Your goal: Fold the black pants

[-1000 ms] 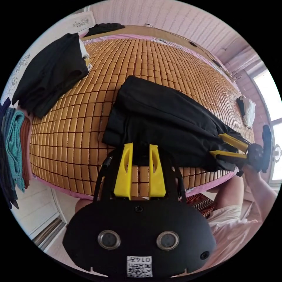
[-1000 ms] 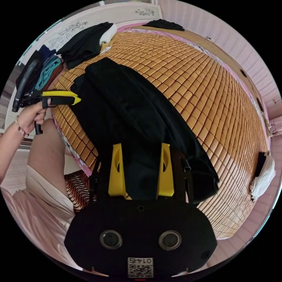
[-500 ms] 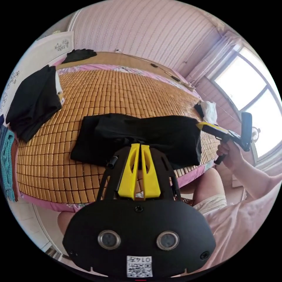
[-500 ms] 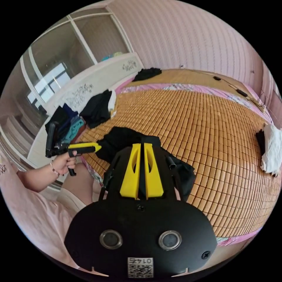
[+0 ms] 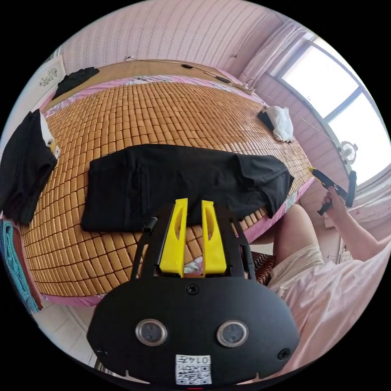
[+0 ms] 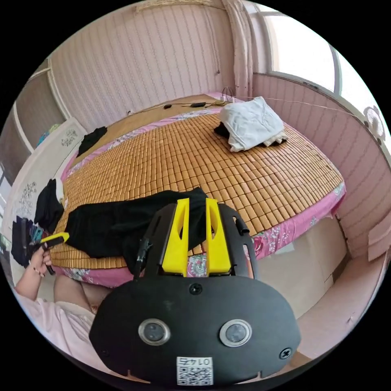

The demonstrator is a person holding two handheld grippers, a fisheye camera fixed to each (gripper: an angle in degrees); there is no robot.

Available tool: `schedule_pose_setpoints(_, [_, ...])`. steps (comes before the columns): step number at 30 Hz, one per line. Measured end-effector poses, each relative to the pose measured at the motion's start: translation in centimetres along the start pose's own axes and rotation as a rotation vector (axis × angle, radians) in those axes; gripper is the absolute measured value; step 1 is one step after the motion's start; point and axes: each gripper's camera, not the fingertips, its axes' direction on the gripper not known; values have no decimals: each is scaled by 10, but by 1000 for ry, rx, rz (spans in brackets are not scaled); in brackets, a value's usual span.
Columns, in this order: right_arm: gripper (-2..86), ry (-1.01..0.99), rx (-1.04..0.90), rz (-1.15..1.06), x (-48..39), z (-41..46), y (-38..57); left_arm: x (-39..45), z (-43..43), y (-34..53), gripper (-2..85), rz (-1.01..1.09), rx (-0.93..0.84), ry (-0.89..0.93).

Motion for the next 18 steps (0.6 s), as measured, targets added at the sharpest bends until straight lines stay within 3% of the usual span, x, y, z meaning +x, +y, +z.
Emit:
schedule_pose_setpoints(5, [76, -78, -76, -330, -94, 17, -1, -10, 27, -36, 84, -38, -71, -143])
schedule_pose_setpoints(7, [87, -133, -77, -526, -137, 25, 7, -11, 55, -37, 85, -41, -227, -239])
schedule_pose_setpoints(10, [129, -62, -189, -662, -177, 55, 18, -14, 53, -26, 78, -72, -111, -225])
schedule_pose_setpoints(13, [127, -14, -363, -665, -189, 90, 28, -19, 54, -23, 58, -73, -140, -214])
schedule_pose_setpoints(18, [51, -93, -341, -528, -161, 72, 9, -28, 47, -19, -4, -103, -118, -147])
